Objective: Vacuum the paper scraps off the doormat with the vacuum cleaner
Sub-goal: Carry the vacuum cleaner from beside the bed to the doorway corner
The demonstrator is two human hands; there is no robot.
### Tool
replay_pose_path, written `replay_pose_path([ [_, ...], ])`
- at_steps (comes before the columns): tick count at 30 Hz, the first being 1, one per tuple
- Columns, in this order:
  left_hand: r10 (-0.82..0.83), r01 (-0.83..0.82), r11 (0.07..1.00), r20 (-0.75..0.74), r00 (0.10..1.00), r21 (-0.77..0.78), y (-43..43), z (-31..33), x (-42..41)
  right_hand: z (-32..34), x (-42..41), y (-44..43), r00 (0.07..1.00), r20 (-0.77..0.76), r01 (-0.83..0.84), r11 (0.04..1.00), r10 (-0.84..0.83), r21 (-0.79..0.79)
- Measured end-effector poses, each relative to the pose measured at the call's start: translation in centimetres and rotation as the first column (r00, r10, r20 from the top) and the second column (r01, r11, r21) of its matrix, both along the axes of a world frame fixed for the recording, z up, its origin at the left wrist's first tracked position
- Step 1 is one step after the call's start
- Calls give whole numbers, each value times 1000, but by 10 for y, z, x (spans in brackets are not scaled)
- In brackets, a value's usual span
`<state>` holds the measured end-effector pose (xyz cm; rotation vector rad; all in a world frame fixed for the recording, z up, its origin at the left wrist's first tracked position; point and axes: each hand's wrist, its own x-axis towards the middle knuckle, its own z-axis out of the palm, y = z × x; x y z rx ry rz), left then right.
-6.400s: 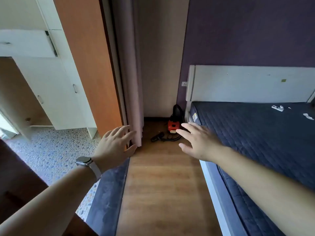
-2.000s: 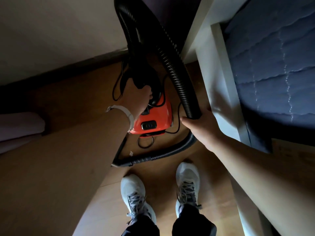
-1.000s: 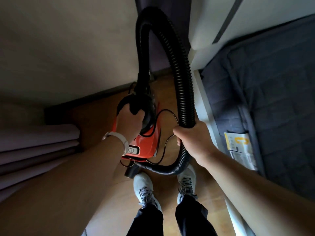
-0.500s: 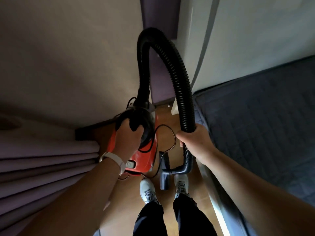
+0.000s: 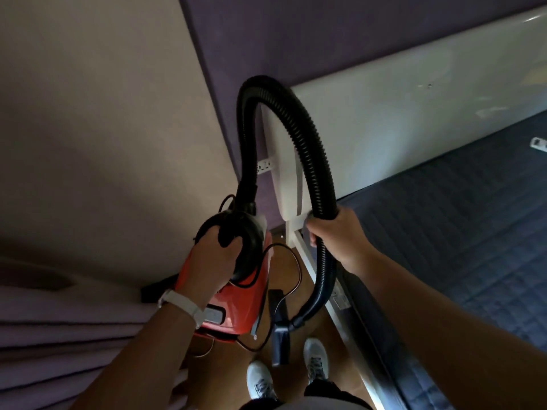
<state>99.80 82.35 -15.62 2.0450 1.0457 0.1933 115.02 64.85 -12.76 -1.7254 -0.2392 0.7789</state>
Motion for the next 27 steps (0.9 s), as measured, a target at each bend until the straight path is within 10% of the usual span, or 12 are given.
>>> replay_pose_path([
  [14, -5, 13, 999, 258, 966, -30, -17, 70, 67, 80, 18, -17, 953, 246, 177, 984, -177, 23],
  [27, -376, 478, 848, 375, 847, -230, 17, 106, 107, 118, -34, -14, 719, 427, 608, 794, -549, -5],
])
